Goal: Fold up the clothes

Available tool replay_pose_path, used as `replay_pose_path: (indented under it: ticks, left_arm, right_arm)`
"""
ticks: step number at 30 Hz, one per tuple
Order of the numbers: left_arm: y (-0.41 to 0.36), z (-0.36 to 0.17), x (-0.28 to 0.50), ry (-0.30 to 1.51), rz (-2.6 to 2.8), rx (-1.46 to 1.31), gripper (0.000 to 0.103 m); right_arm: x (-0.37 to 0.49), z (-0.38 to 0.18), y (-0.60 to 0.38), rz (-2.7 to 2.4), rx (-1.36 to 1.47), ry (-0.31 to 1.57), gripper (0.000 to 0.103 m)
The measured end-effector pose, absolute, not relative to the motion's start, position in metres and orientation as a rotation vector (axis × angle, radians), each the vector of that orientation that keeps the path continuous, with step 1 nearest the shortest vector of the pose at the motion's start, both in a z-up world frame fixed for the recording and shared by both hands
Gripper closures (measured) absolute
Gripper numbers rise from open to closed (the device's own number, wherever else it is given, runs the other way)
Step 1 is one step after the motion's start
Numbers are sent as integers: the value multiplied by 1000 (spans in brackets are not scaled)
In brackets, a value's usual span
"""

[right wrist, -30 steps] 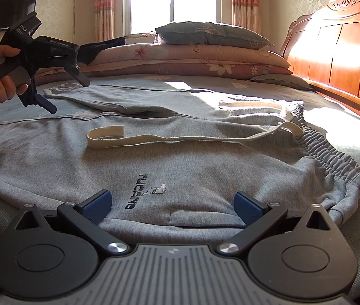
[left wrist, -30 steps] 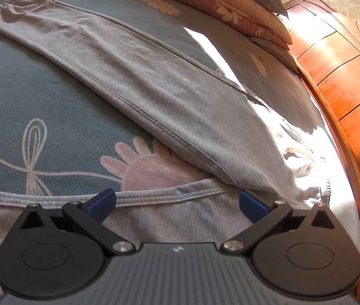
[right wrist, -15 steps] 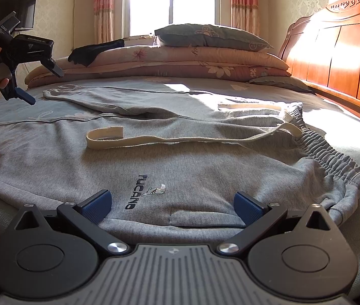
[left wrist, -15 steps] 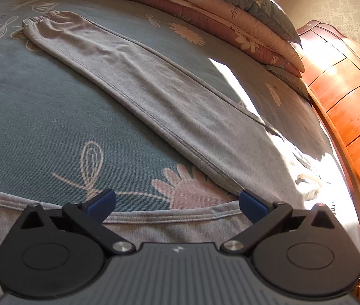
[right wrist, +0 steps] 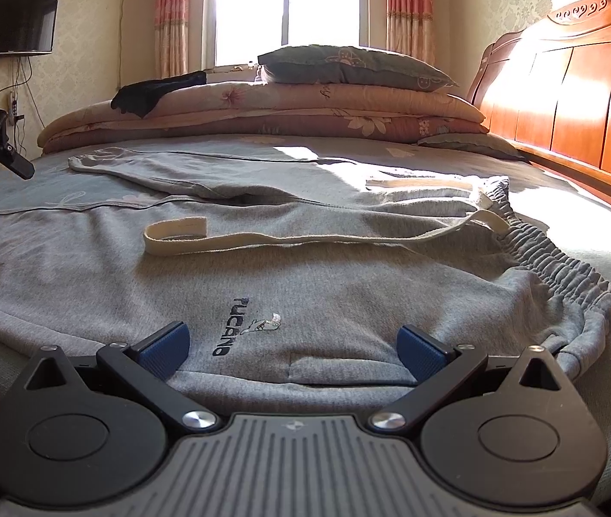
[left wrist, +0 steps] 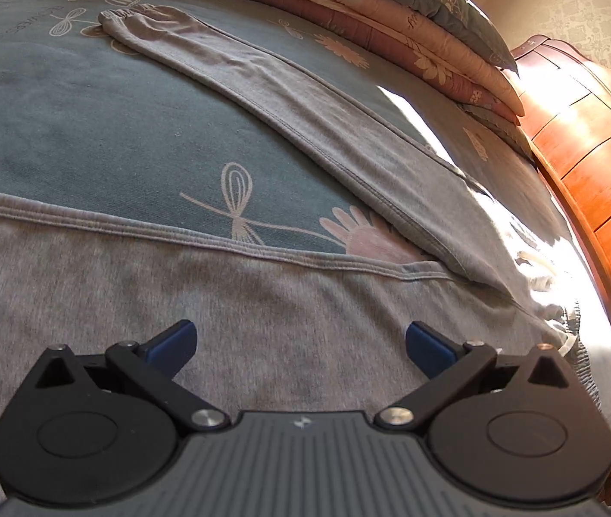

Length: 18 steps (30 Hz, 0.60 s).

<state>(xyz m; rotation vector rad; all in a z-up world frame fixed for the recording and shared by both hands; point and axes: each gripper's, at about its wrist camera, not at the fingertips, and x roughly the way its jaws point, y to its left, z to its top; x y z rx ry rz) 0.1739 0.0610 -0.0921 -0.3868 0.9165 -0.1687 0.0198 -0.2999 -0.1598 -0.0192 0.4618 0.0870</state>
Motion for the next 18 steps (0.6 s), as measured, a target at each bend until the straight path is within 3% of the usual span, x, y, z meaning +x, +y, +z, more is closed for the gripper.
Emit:
replay_pose_path:
  ticks: [9,18]
  left_arm:
    - [31,-109,151,871,-185,-224,1]
    - [67,-108,142,878,-108,-242,1]
  right_arm:
    - [20,-161,-298,69,-21,449,0]
    - [19,-161,-297,65,-23,447,0]
